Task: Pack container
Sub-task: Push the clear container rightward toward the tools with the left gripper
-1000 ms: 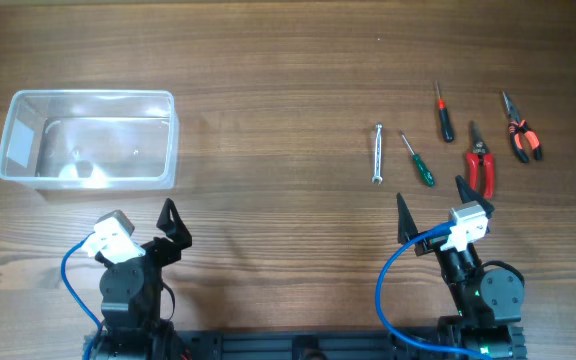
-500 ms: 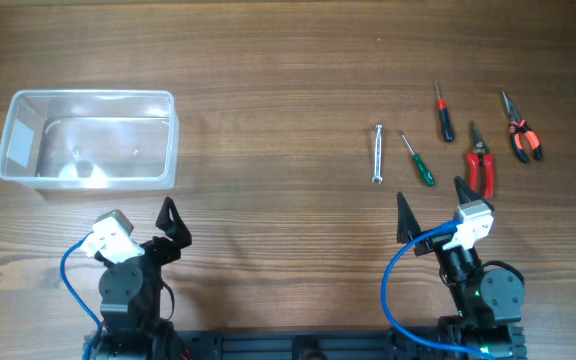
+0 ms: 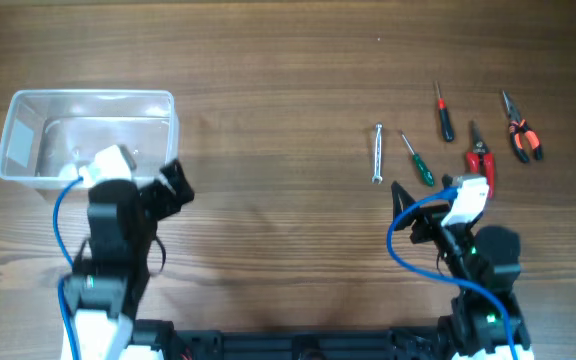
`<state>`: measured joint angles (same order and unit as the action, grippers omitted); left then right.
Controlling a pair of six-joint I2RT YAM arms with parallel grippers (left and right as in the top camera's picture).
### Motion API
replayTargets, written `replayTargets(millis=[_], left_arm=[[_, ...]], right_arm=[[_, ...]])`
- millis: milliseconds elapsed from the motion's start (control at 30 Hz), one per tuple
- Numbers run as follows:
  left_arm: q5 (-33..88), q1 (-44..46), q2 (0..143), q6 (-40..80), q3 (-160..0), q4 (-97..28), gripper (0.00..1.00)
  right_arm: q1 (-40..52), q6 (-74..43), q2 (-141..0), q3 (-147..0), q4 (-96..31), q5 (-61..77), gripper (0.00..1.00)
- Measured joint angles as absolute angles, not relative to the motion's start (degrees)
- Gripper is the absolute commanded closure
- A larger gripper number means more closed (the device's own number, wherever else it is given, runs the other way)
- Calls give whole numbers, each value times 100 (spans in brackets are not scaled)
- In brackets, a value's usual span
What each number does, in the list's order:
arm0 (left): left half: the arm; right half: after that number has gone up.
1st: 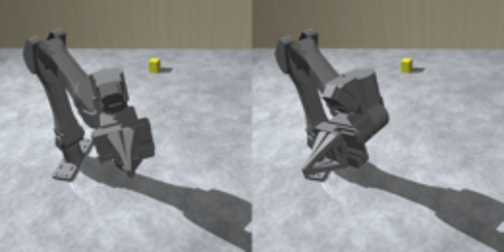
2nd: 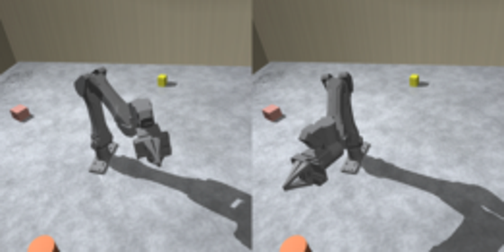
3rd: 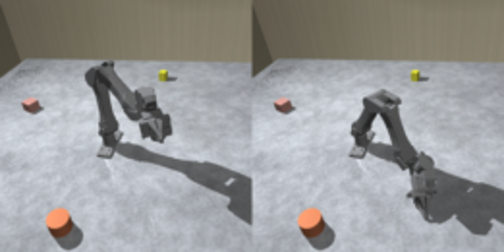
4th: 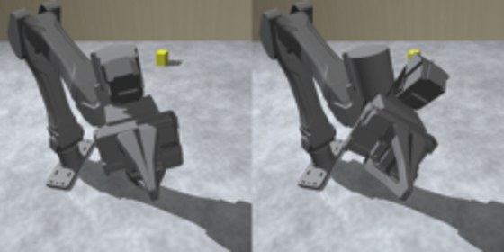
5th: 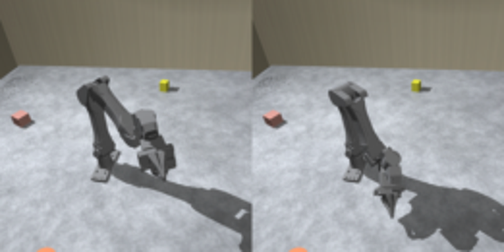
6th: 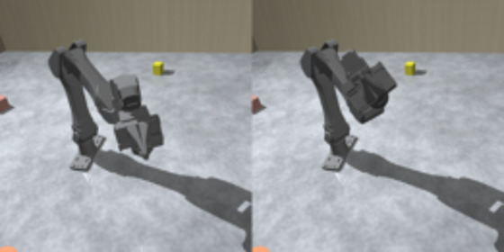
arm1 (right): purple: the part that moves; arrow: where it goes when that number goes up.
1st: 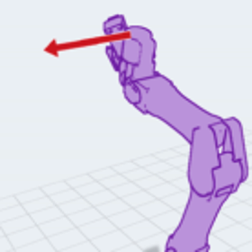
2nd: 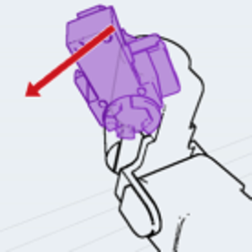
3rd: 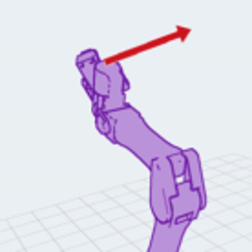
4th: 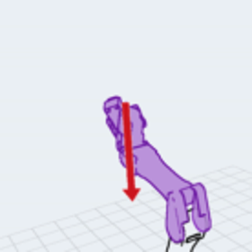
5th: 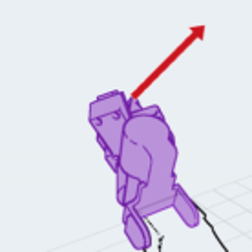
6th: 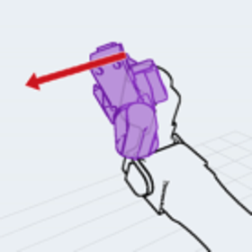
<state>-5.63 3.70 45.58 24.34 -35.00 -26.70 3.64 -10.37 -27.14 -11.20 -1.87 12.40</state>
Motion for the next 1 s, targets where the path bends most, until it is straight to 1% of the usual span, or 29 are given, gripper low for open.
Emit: replayTargets(millis=[100, 200, 267, 300, 333, 400, 533, 700, 867, 1000], left_arm=[[-298, 370, 5686, 2432, -4576, -3446, 0], [-99, 370, 6429, 2432, -5502, -4436, 0], [-1, 370, 6895, 2434, -6235, -5234, 0], [40, 370, 6991, 2434, -6431, -5457, 0], [117, 370, 7035, 2434, -6600, -5605, 0], [272, 370, 7028, 2434, -6643, -5642, 0], [617, 292, 7028, 2613, -6650, -5596, 1], [701, -110, 7210, 2928, -6742, -5732, 3], [628, -281, 8141, 2816, -7476, -6090, 3], [539, -281, 8781, 2473, -7970, -6049, 2]], right_arm=[[364, -803, -3409, -1809, -812, 1372, 0], [364, -646, -3927, -2423, -1664, 1415, 0], [364, -572, -4368, -2976, -2502, 1413, 0], [364, -464, -4685, -3378, -3236, 1402, 0], [364, -425, -4836, -3533, -3387, 1404, 0], [364, -419, -5196, -3948, -3828, 1518, 0], [364, -397, -5596, -4709, -4075, 1940, 0], [364, -554, -6128, -5502, -4991, 1817, 0], [364, -622, -6650, -6025, -5470, 1706, 0], [364, -617, -6670, -6101, -5690, 1664, 0]])
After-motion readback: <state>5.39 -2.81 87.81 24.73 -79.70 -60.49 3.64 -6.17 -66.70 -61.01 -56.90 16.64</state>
